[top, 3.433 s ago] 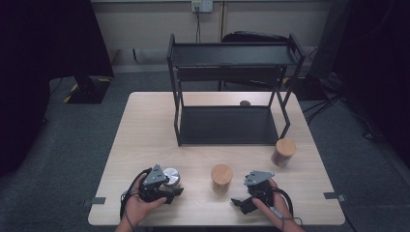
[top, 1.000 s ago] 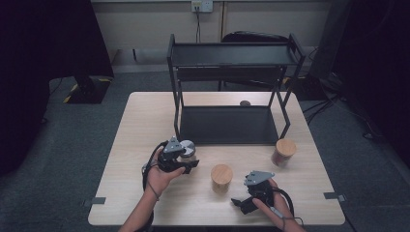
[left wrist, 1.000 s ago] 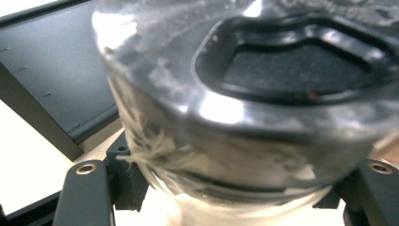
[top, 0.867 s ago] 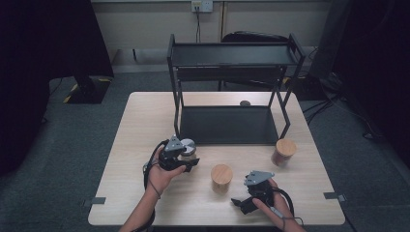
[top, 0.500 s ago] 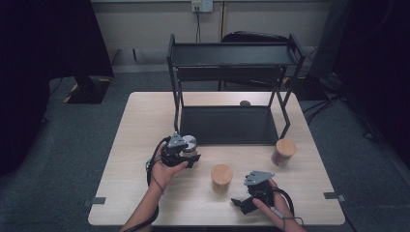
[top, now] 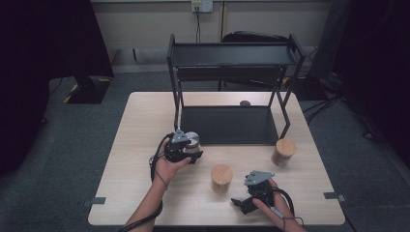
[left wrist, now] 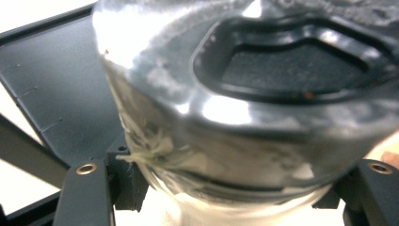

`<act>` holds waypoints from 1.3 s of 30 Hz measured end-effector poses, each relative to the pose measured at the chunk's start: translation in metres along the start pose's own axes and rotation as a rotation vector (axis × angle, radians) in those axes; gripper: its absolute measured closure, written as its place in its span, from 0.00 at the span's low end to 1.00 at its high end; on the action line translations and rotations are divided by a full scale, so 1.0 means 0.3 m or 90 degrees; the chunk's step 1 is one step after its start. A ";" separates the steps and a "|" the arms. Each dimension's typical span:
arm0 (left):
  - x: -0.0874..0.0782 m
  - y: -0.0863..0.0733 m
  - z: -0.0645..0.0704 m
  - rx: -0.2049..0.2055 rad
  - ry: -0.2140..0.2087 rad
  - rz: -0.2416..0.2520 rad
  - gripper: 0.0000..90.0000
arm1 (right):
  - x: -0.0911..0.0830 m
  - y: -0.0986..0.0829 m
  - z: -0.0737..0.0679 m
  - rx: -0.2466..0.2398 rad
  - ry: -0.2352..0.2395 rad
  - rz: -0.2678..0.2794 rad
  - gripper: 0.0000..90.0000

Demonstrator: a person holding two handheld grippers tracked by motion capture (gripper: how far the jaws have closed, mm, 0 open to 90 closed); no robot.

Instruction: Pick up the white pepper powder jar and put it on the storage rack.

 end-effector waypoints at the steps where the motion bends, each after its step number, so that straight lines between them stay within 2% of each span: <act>1: 0.003 0.004 -0.002 0.002 0.001 -0.001 0.34 | 0.000 0.000 0.000 0.000 0.000 0.000 0.00; 13: 0.023 0.069 -0.015 0.003 0.008 0.007 0.34 | 0.000 0.000 0.000 0.000 0.000 0.000 0.00; 39: 0.094 0.133 -0.048 -0.015 0.018 0.005 0.34 | 0.000 0.000 0.000 0.000 0.000 0.000 0.00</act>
Point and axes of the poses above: each handheld gripper's, and its own axes: x roughly forward along the jaws, y roughly out of its top, z roughly to its right, the point moved 9 cm from there along x, roughly forward along the jaws, and after that the axes turned 4 degrees about y, right-handed, at the moved point
